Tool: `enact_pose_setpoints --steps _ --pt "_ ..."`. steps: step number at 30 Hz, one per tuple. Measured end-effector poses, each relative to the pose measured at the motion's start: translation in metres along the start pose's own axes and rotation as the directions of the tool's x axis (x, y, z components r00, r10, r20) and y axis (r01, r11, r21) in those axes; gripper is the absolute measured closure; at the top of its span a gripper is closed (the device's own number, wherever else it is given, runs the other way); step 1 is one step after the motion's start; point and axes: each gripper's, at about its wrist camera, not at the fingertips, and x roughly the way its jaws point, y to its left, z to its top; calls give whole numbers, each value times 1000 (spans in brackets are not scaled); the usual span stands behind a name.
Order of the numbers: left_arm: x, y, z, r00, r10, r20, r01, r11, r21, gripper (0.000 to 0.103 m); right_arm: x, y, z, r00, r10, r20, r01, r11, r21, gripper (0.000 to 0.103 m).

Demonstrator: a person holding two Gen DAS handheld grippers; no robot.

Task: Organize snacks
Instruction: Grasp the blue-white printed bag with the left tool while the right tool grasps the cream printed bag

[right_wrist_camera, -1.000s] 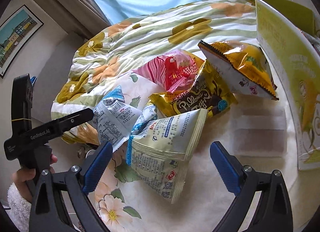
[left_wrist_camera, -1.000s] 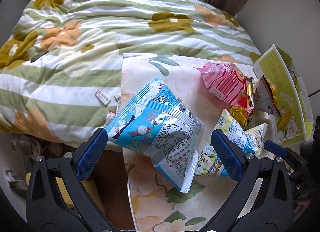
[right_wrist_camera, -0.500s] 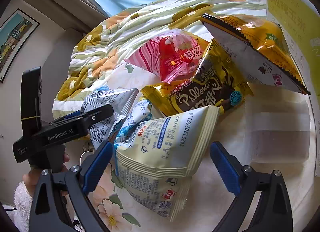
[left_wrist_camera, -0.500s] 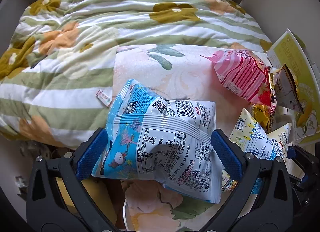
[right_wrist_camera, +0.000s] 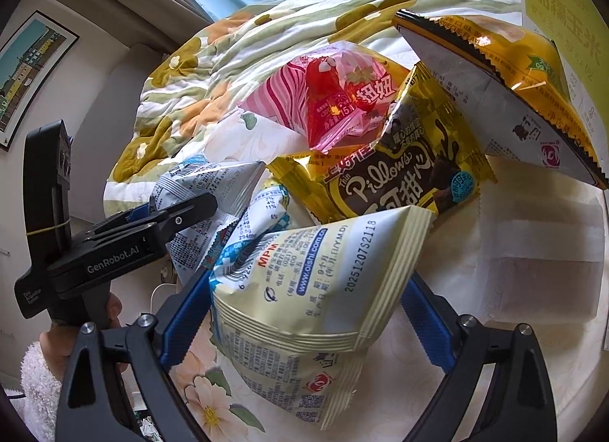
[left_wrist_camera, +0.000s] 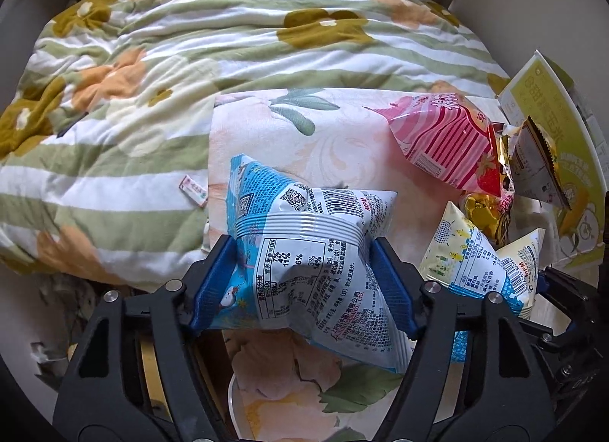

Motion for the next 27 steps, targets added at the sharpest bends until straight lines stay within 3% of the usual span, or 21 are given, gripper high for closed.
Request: enact_pose_setpoints --steps 4,17,27 --pt "-4 4 -2 1000 -16 2 16 1000 -27 36 4 4 2 1000 17 -11 -18 1000 -19 29" --pt "-30 3 -9 999 0 36 1 999 -38 37 2 7 -1 1000 11 1 -11 999 -46 39" --pt "-83 -11 -17 996 7 86 -4 999 -43 37 -37 21 -12 998 21 58 -17 997 -69 40"
